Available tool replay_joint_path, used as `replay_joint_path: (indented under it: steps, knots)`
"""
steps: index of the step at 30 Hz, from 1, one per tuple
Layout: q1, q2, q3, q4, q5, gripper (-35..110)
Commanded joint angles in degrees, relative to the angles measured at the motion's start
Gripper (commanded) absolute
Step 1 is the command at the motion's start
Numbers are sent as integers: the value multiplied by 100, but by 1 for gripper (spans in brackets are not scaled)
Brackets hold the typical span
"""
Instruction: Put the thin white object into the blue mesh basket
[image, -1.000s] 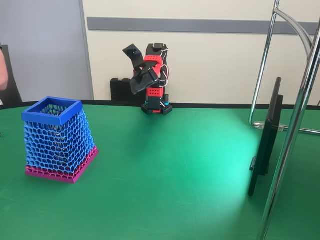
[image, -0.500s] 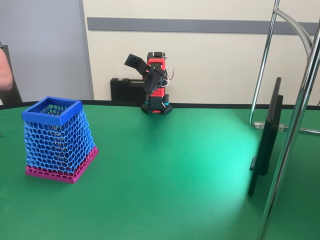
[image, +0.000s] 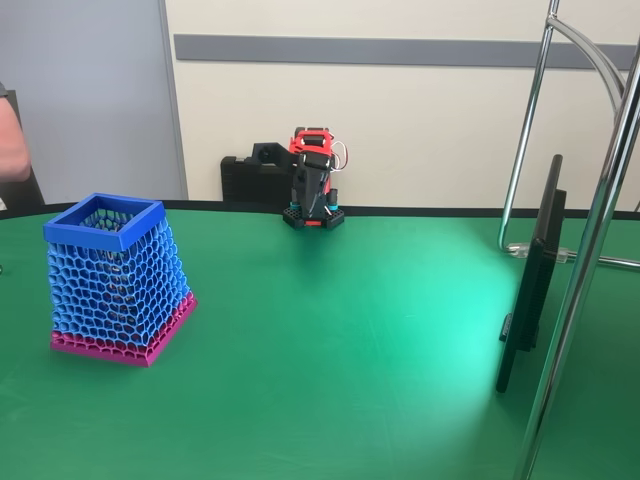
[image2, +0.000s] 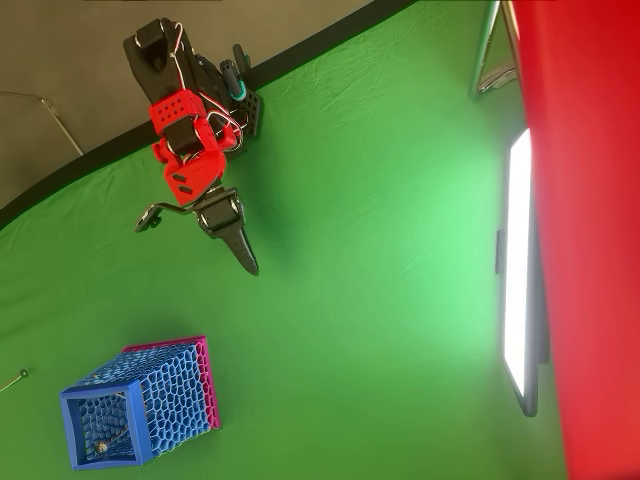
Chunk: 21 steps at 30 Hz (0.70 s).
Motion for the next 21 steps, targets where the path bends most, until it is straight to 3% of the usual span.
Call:
replay_joint_path:
  steps: [1,21]
  knots:
    - [-53,334,53,475,290,0]
    - [-62,562,62,2259,765,1]
